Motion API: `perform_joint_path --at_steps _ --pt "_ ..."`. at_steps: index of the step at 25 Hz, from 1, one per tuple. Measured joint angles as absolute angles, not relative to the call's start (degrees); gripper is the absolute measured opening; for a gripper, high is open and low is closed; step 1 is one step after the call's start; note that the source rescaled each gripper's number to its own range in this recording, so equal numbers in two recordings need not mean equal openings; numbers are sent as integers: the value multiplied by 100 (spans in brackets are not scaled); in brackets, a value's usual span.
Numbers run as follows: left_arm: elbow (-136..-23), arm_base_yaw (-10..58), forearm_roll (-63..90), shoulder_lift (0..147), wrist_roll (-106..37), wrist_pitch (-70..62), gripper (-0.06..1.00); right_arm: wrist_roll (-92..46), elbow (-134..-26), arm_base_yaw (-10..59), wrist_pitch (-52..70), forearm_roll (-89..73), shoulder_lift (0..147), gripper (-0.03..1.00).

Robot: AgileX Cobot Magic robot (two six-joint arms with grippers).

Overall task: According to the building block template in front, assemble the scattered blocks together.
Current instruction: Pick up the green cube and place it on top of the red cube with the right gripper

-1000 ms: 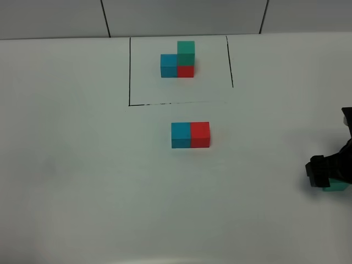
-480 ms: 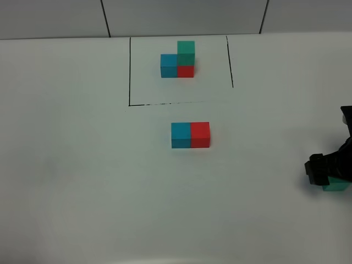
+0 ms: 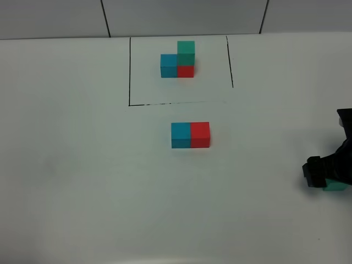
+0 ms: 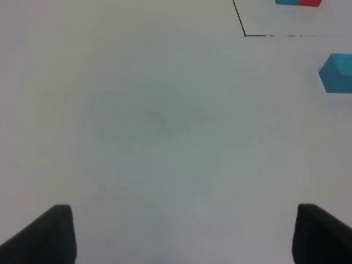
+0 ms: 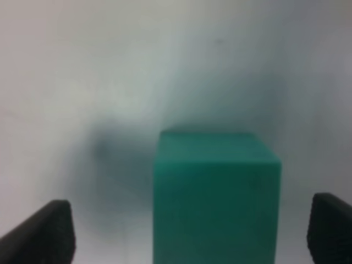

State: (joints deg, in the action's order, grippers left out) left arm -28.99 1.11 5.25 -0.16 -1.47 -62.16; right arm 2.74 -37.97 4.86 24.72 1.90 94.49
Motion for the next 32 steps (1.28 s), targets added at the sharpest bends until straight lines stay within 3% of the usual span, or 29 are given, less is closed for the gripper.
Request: perform_joint_path --at_steps 7,11,15,21,32 --pt "-2899 111 525 -16 -147 -6216 76 252 -3844 486 2330 190 9713 72" --pt "-2899 111 525 -16 -147 -6216 76 252 -3844 486 2297 190 9726 64" --pt "-2899 111 525 -16 -147 -6216 76 252 -3844 486 2290 190 9726 45" --pt "-2899 111 525 -16 -147 -6216 76 252 -3844 486 2273 190 9726 3" --pt "-2899 111 525 -16 -147 -6216 76 193 -3902 486 2275 190 9738 1"
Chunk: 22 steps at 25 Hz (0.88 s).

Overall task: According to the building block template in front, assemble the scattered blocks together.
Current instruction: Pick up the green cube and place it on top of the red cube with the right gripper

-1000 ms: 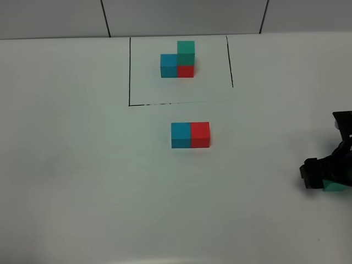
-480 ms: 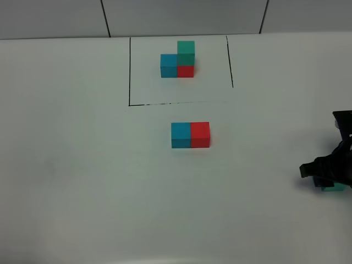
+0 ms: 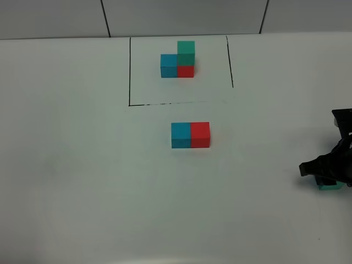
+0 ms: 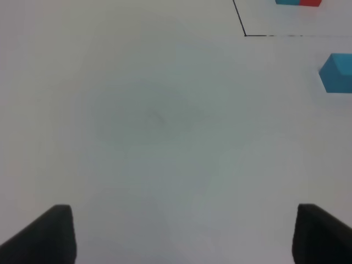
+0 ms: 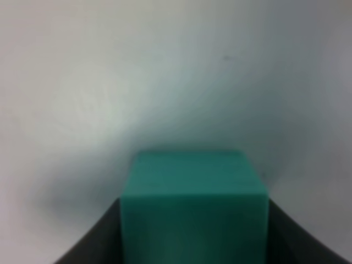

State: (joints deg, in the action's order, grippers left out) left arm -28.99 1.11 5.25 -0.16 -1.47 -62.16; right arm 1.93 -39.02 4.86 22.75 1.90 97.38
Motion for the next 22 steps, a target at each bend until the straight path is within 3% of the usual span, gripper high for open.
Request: perform_joint_path --at_steps 7,17,22 --pt "-2899 111 525 -16 -147 -6216 76 -612 -4353 691 3042 317 9618 1" --pt "-2899 111 525 -16 -147 -6216 76 -4179 -6418 2287 5084 645 9472 1" --pt "-2899 111 525 -16 -147 -6216 76 -4762 -7592 2802 5781 643 10052 1"
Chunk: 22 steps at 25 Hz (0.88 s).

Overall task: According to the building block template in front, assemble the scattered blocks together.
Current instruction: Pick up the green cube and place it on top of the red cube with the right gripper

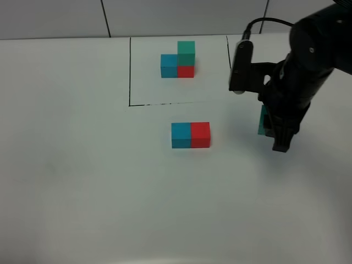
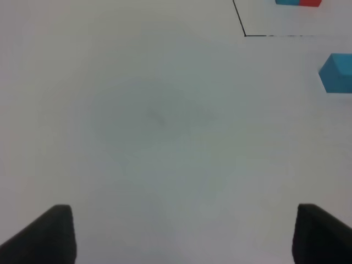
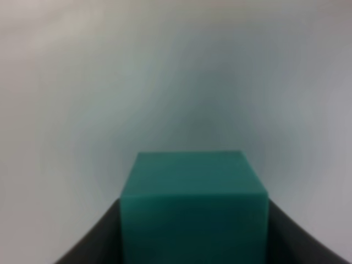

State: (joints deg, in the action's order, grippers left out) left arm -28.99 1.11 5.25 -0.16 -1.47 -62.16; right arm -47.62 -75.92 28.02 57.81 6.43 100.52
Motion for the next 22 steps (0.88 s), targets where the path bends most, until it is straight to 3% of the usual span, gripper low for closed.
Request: perform_joint_path --at_steps 9,22 --pt "-2899 111 525 -16 -147 -6216 76 -4953 -9012 3097 6647 692 11110 1" --pt "-2899 111 525 -16 -147 -6216 76 -5297 -9156 3156 6494 681 11248 1"
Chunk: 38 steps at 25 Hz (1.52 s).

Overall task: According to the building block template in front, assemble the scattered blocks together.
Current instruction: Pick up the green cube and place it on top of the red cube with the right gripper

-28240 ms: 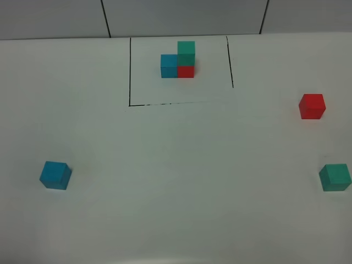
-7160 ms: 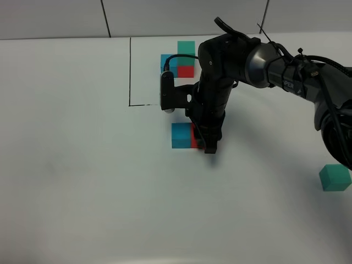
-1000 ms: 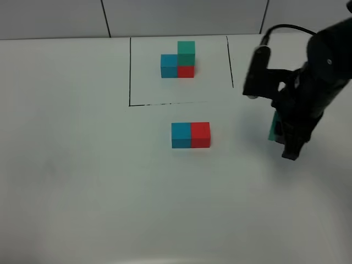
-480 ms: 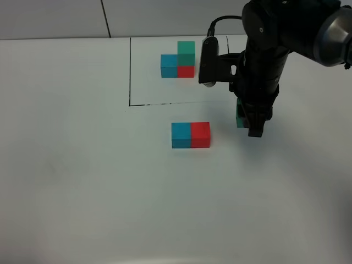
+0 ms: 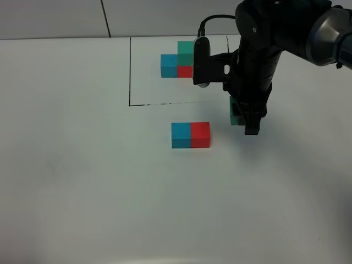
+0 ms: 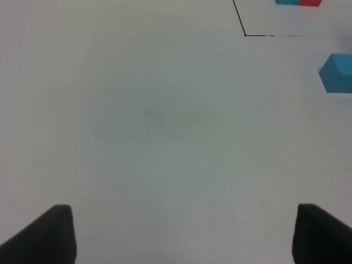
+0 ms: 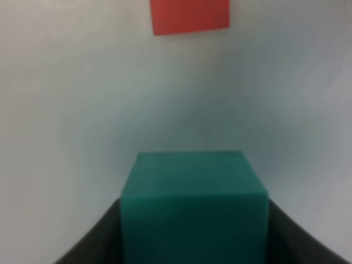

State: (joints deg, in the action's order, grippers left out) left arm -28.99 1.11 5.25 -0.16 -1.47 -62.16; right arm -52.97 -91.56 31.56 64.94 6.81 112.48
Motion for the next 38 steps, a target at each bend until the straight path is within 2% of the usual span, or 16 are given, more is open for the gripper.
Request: perform_joint_path --at_steps 19,38 --pt "-2899 111 525 -16 -147 -6216 76 -5774 -10433 3406 6715 100 12236 1" --pt "-2899 111 525 -16 -147 -6216 76 -5607 -10519 3401 6885 -310 12515 1"
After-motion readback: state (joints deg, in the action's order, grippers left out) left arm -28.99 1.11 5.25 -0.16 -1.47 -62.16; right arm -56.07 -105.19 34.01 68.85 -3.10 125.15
